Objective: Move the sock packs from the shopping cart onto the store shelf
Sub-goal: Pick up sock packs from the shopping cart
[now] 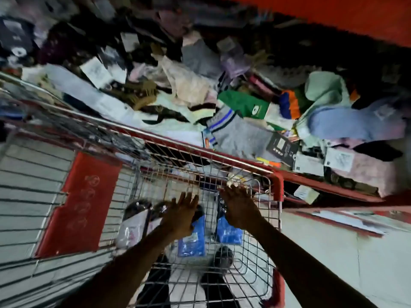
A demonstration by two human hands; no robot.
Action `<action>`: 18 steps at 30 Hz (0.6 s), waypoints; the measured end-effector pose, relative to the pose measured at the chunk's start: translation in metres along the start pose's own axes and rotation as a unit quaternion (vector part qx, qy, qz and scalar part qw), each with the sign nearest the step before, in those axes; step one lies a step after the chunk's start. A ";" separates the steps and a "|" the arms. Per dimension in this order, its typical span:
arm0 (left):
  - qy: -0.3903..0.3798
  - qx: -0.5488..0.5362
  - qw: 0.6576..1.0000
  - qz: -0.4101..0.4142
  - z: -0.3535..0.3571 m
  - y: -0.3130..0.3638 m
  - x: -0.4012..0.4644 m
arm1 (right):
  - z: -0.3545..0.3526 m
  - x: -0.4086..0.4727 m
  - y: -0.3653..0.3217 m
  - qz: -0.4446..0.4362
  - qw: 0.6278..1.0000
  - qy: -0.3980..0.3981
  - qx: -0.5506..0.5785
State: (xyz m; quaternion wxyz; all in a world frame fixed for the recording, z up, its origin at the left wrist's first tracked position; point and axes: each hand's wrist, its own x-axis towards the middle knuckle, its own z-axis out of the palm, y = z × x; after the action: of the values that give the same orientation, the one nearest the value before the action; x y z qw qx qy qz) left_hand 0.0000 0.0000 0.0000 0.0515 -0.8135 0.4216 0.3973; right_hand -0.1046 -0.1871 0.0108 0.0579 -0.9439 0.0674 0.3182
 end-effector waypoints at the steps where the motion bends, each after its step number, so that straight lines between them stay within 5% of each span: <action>1: -0.023 0.005 1.000 0.001 0.002 -0.003 0.011 | 0.003 0.010 0.004 0.004 1.000 -0.018 -0.006; 9: -0.100 -0.010 0.995 -0.011 0.024 -0.020 0.074 | 0.024 0.068 0.031 -0.018 0.989 -0.150 -0.008; 18: -0.052 0.092 0.994 0.017 0.023 -0.015 0.075 | 0.019 0.082 0.038 0.034 0.978 -0.205 0.007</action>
State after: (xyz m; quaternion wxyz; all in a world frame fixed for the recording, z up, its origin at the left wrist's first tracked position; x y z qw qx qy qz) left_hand 0.0220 -0.0296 -0.0711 0.1412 -0.7766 0.4666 0.3992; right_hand -0.0574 -0.2292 -0.0567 0.0658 -0.8552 0.0880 0.5065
